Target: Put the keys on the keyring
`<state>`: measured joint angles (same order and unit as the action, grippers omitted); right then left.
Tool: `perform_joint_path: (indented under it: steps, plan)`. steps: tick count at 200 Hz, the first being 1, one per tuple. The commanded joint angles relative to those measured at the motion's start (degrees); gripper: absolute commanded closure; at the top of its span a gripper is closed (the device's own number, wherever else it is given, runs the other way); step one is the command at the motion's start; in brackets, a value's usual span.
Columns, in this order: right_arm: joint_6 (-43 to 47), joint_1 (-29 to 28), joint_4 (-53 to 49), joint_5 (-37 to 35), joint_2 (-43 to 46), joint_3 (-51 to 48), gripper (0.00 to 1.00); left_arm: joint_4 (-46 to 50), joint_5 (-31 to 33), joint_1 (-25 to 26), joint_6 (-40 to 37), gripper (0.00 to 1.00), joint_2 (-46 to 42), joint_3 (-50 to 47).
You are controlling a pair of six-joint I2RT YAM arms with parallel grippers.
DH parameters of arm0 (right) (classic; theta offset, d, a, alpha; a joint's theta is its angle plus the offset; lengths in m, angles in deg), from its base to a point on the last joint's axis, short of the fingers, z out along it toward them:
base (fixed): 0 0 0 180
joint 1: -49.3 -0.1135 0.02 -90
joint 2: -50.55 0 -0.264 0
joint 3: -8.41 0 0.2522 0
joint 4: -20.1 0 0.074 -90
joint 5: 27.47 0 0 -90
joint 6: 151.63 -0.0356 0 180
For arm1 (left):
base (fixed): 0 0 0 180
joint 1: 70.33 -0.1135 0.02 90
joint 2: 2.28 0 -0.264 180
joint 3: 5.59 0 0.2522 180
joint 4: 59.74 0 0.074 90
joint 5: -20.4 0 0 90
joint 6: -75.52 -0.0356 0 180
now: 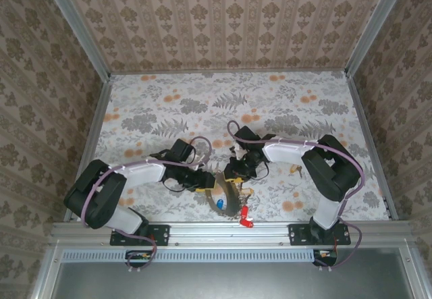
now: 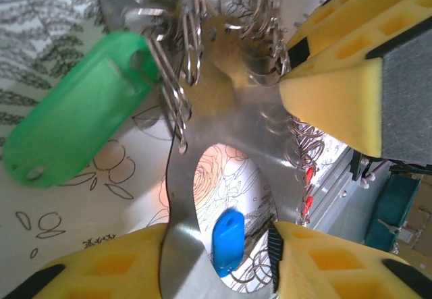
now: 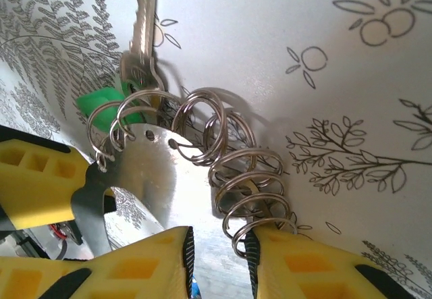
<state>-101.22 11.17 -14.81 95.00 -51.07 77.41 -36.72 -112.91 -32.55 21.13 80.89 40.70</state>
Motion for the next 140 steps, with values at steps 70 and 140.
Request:
perform_joint_path:
  steps: [70,140]
  plan:
    - [-0.6,1.6,6.2,-2.3,8.2,-4.9,0.65,3.0,1.7,-1.0,0.2,0.96,-9.1,3.7]
    - [15.0,3.6,12.5,-15.3,29.7,-9.8,0.53,23.4,8.9,-2.7,-6.3,1.00,-18.1,19.0]
